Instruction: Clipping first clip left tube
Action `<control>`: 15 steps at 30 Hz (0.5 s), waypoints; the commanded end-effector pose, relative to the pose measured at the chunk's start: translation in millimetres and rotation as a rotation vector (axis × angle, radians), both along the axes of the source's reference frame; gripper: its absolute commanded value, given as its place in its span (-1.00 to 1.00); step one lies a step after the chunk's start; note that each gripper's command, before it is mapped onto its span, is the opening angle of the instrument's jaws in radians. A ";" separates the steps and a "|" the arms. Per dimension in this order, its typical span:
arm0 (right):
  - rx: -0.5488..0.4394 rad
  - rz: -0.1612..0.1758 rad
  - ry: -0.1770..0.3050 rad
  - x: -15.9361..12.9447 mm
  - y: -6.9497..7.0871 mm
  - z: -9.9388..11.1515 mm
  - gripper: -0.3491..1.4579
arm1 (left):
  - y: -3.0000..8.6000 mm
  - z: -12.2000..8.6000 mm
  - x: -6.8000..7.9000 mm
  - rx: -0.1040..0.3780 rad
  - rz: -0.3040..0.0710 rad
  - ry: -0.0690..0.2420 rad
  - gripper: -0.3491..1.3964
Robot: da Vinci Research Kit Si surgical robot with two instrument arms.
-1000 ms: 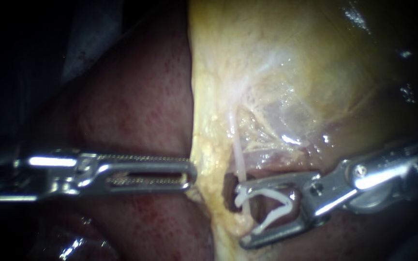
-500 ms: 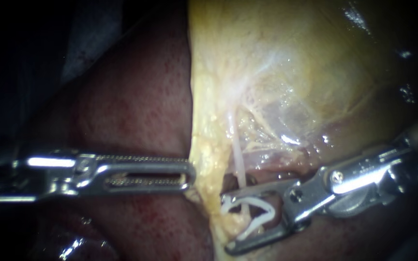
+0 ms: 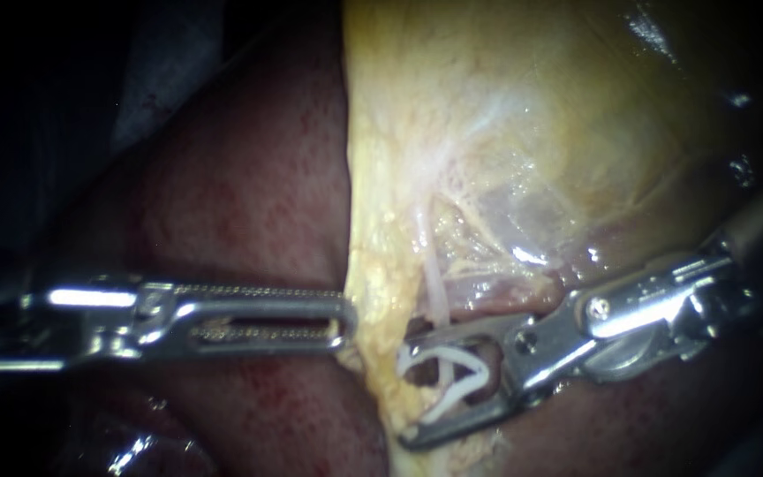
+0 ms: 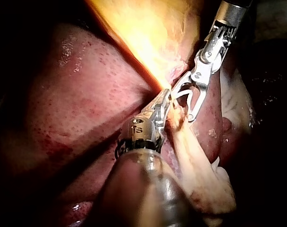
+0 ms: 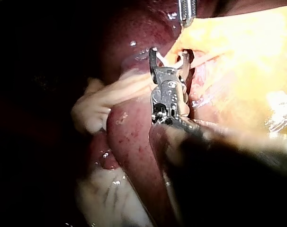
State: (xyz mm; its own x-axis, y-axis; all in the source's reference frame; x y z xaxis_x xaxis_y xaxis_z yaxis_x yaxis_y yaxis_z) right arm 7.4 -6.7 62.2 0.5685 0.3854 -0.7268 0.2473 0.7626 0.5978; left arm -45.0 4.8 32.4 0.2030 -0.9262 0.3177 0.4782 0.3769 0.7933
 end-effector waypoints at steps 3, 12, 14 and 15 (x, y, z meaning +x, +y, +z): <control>0.008 -0.010 -0.001 0.5 -0.5 0.1 -0.02 | 0.0 0.1 0.0 0.000 0.000 0.000 -1.00; 0.023 -0.038 -0.004 2.4 -2.1 0.4 -0.03 | 0.0 0.1 -0.1 0.000 0.000 0.001 -1.00; 0.023 -0.036 -0.003 2.8 -2.2 0.5 -0.03 | 0.0 0.1 -0.1 0.000 0.000 0.001 -1.00; 0.023 -0.036 -0.003 2.9 -2.2 0.5 -0.03 | 0.0 0.1 -0.1 0.000 0.000 0.001 -1.00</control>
State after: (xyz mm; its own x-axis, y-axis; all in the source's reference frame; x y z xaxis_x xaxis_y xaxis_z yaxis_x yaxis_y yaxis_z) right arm 10.4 -8.9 62.8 0.5852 0.3818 -0.7154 0.2723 0.7385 0.6169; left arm -45.1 4.8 32.6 0.2029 -0.9261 0.3182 0.4785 0.3773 0.7929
